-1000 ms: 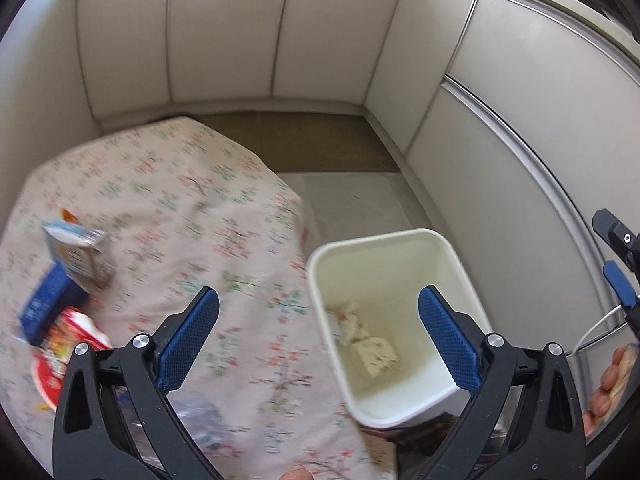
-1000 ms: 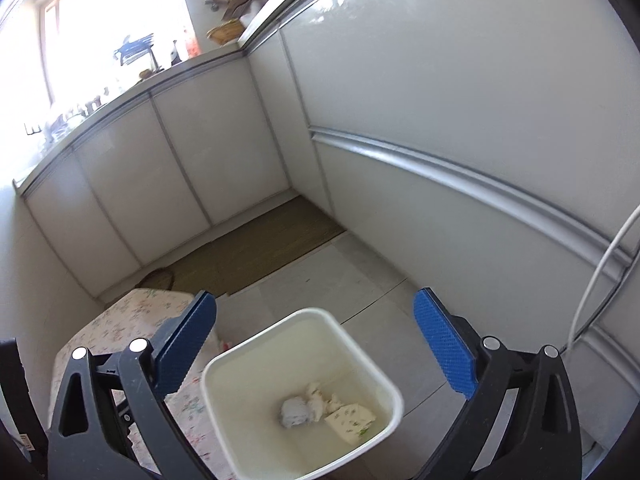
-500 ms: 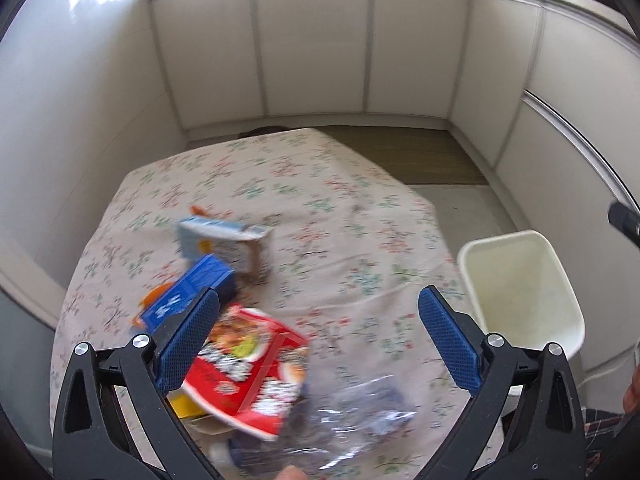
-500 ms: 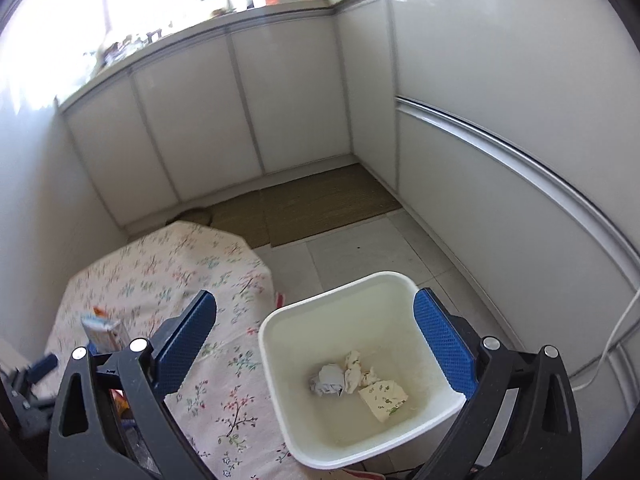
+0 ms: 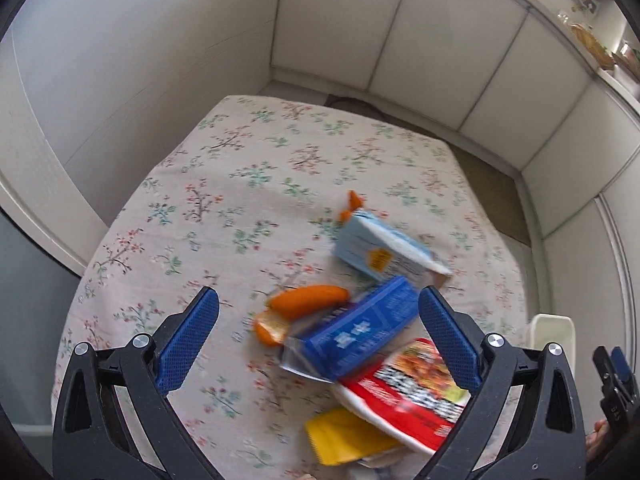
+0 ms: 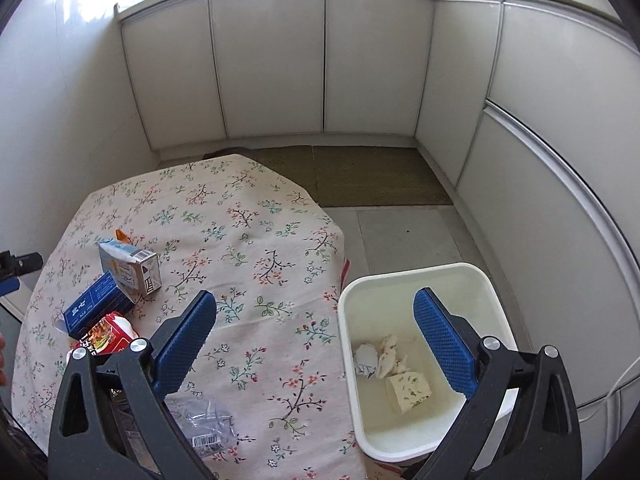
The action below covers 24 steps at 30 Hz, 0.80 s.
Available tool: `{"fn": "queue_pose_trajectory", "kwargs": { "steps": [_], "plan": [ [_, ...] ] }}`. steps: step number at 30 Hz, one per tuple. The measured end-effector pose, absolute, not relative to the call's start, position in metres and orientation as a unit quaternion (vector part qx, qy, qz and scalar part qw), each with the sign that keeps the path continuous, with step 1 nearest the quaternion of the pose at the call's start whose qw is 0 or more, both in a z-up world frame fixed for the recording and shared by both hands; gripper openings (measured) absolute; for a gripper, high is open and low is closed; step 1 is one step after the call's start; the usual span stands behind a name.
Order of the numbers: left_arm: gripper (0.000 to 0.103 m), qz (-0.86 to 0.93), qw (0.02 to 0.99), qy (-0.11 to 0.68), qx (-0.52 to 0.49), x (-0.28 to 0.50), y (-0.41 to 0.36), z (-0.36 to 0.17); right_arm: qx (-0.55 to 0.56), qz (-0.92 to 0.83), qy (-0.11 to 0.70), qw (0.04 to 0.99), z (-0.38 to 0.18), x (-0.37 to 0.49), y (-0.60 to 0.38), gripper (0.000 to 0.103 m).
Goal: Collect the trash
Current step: 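Move both tools back over the remaining trash on the table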
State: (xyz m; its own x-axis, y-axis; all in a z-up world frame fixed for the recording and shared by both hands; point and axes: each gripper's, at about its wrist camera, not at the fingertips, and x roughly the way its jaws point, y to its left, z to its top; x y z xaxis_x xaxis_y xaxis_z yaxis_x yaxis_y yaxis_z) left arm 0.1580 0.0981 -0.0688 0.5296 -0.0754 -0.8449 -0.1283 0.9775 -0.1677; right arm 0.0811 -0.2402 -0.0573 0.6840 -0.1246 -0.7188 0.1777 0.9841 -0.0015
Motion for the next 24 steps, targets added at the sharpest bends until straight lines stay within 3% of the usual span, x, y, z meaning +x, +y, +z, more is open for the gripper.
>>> {"fn": "queue_pose_trajectory", "kwargs": {
  "steps": [11, 24],
  "plan": [
    [0.096, 0.037, 0.827, 0.550, -0.110, 0.189, 0.144, -0.134, -0.002, -0.058, 0.423, 0.904, -0.075, 0.107, -0.207, 0.096],
    [0.089, -0.053, 0.796, 0.603, 0.016, 0.212, 0.090, -0.155, -0.015, -0.040, 0.448, 0.893, -0.088, 0.119, -0.196, 0.096]
  ]
}}
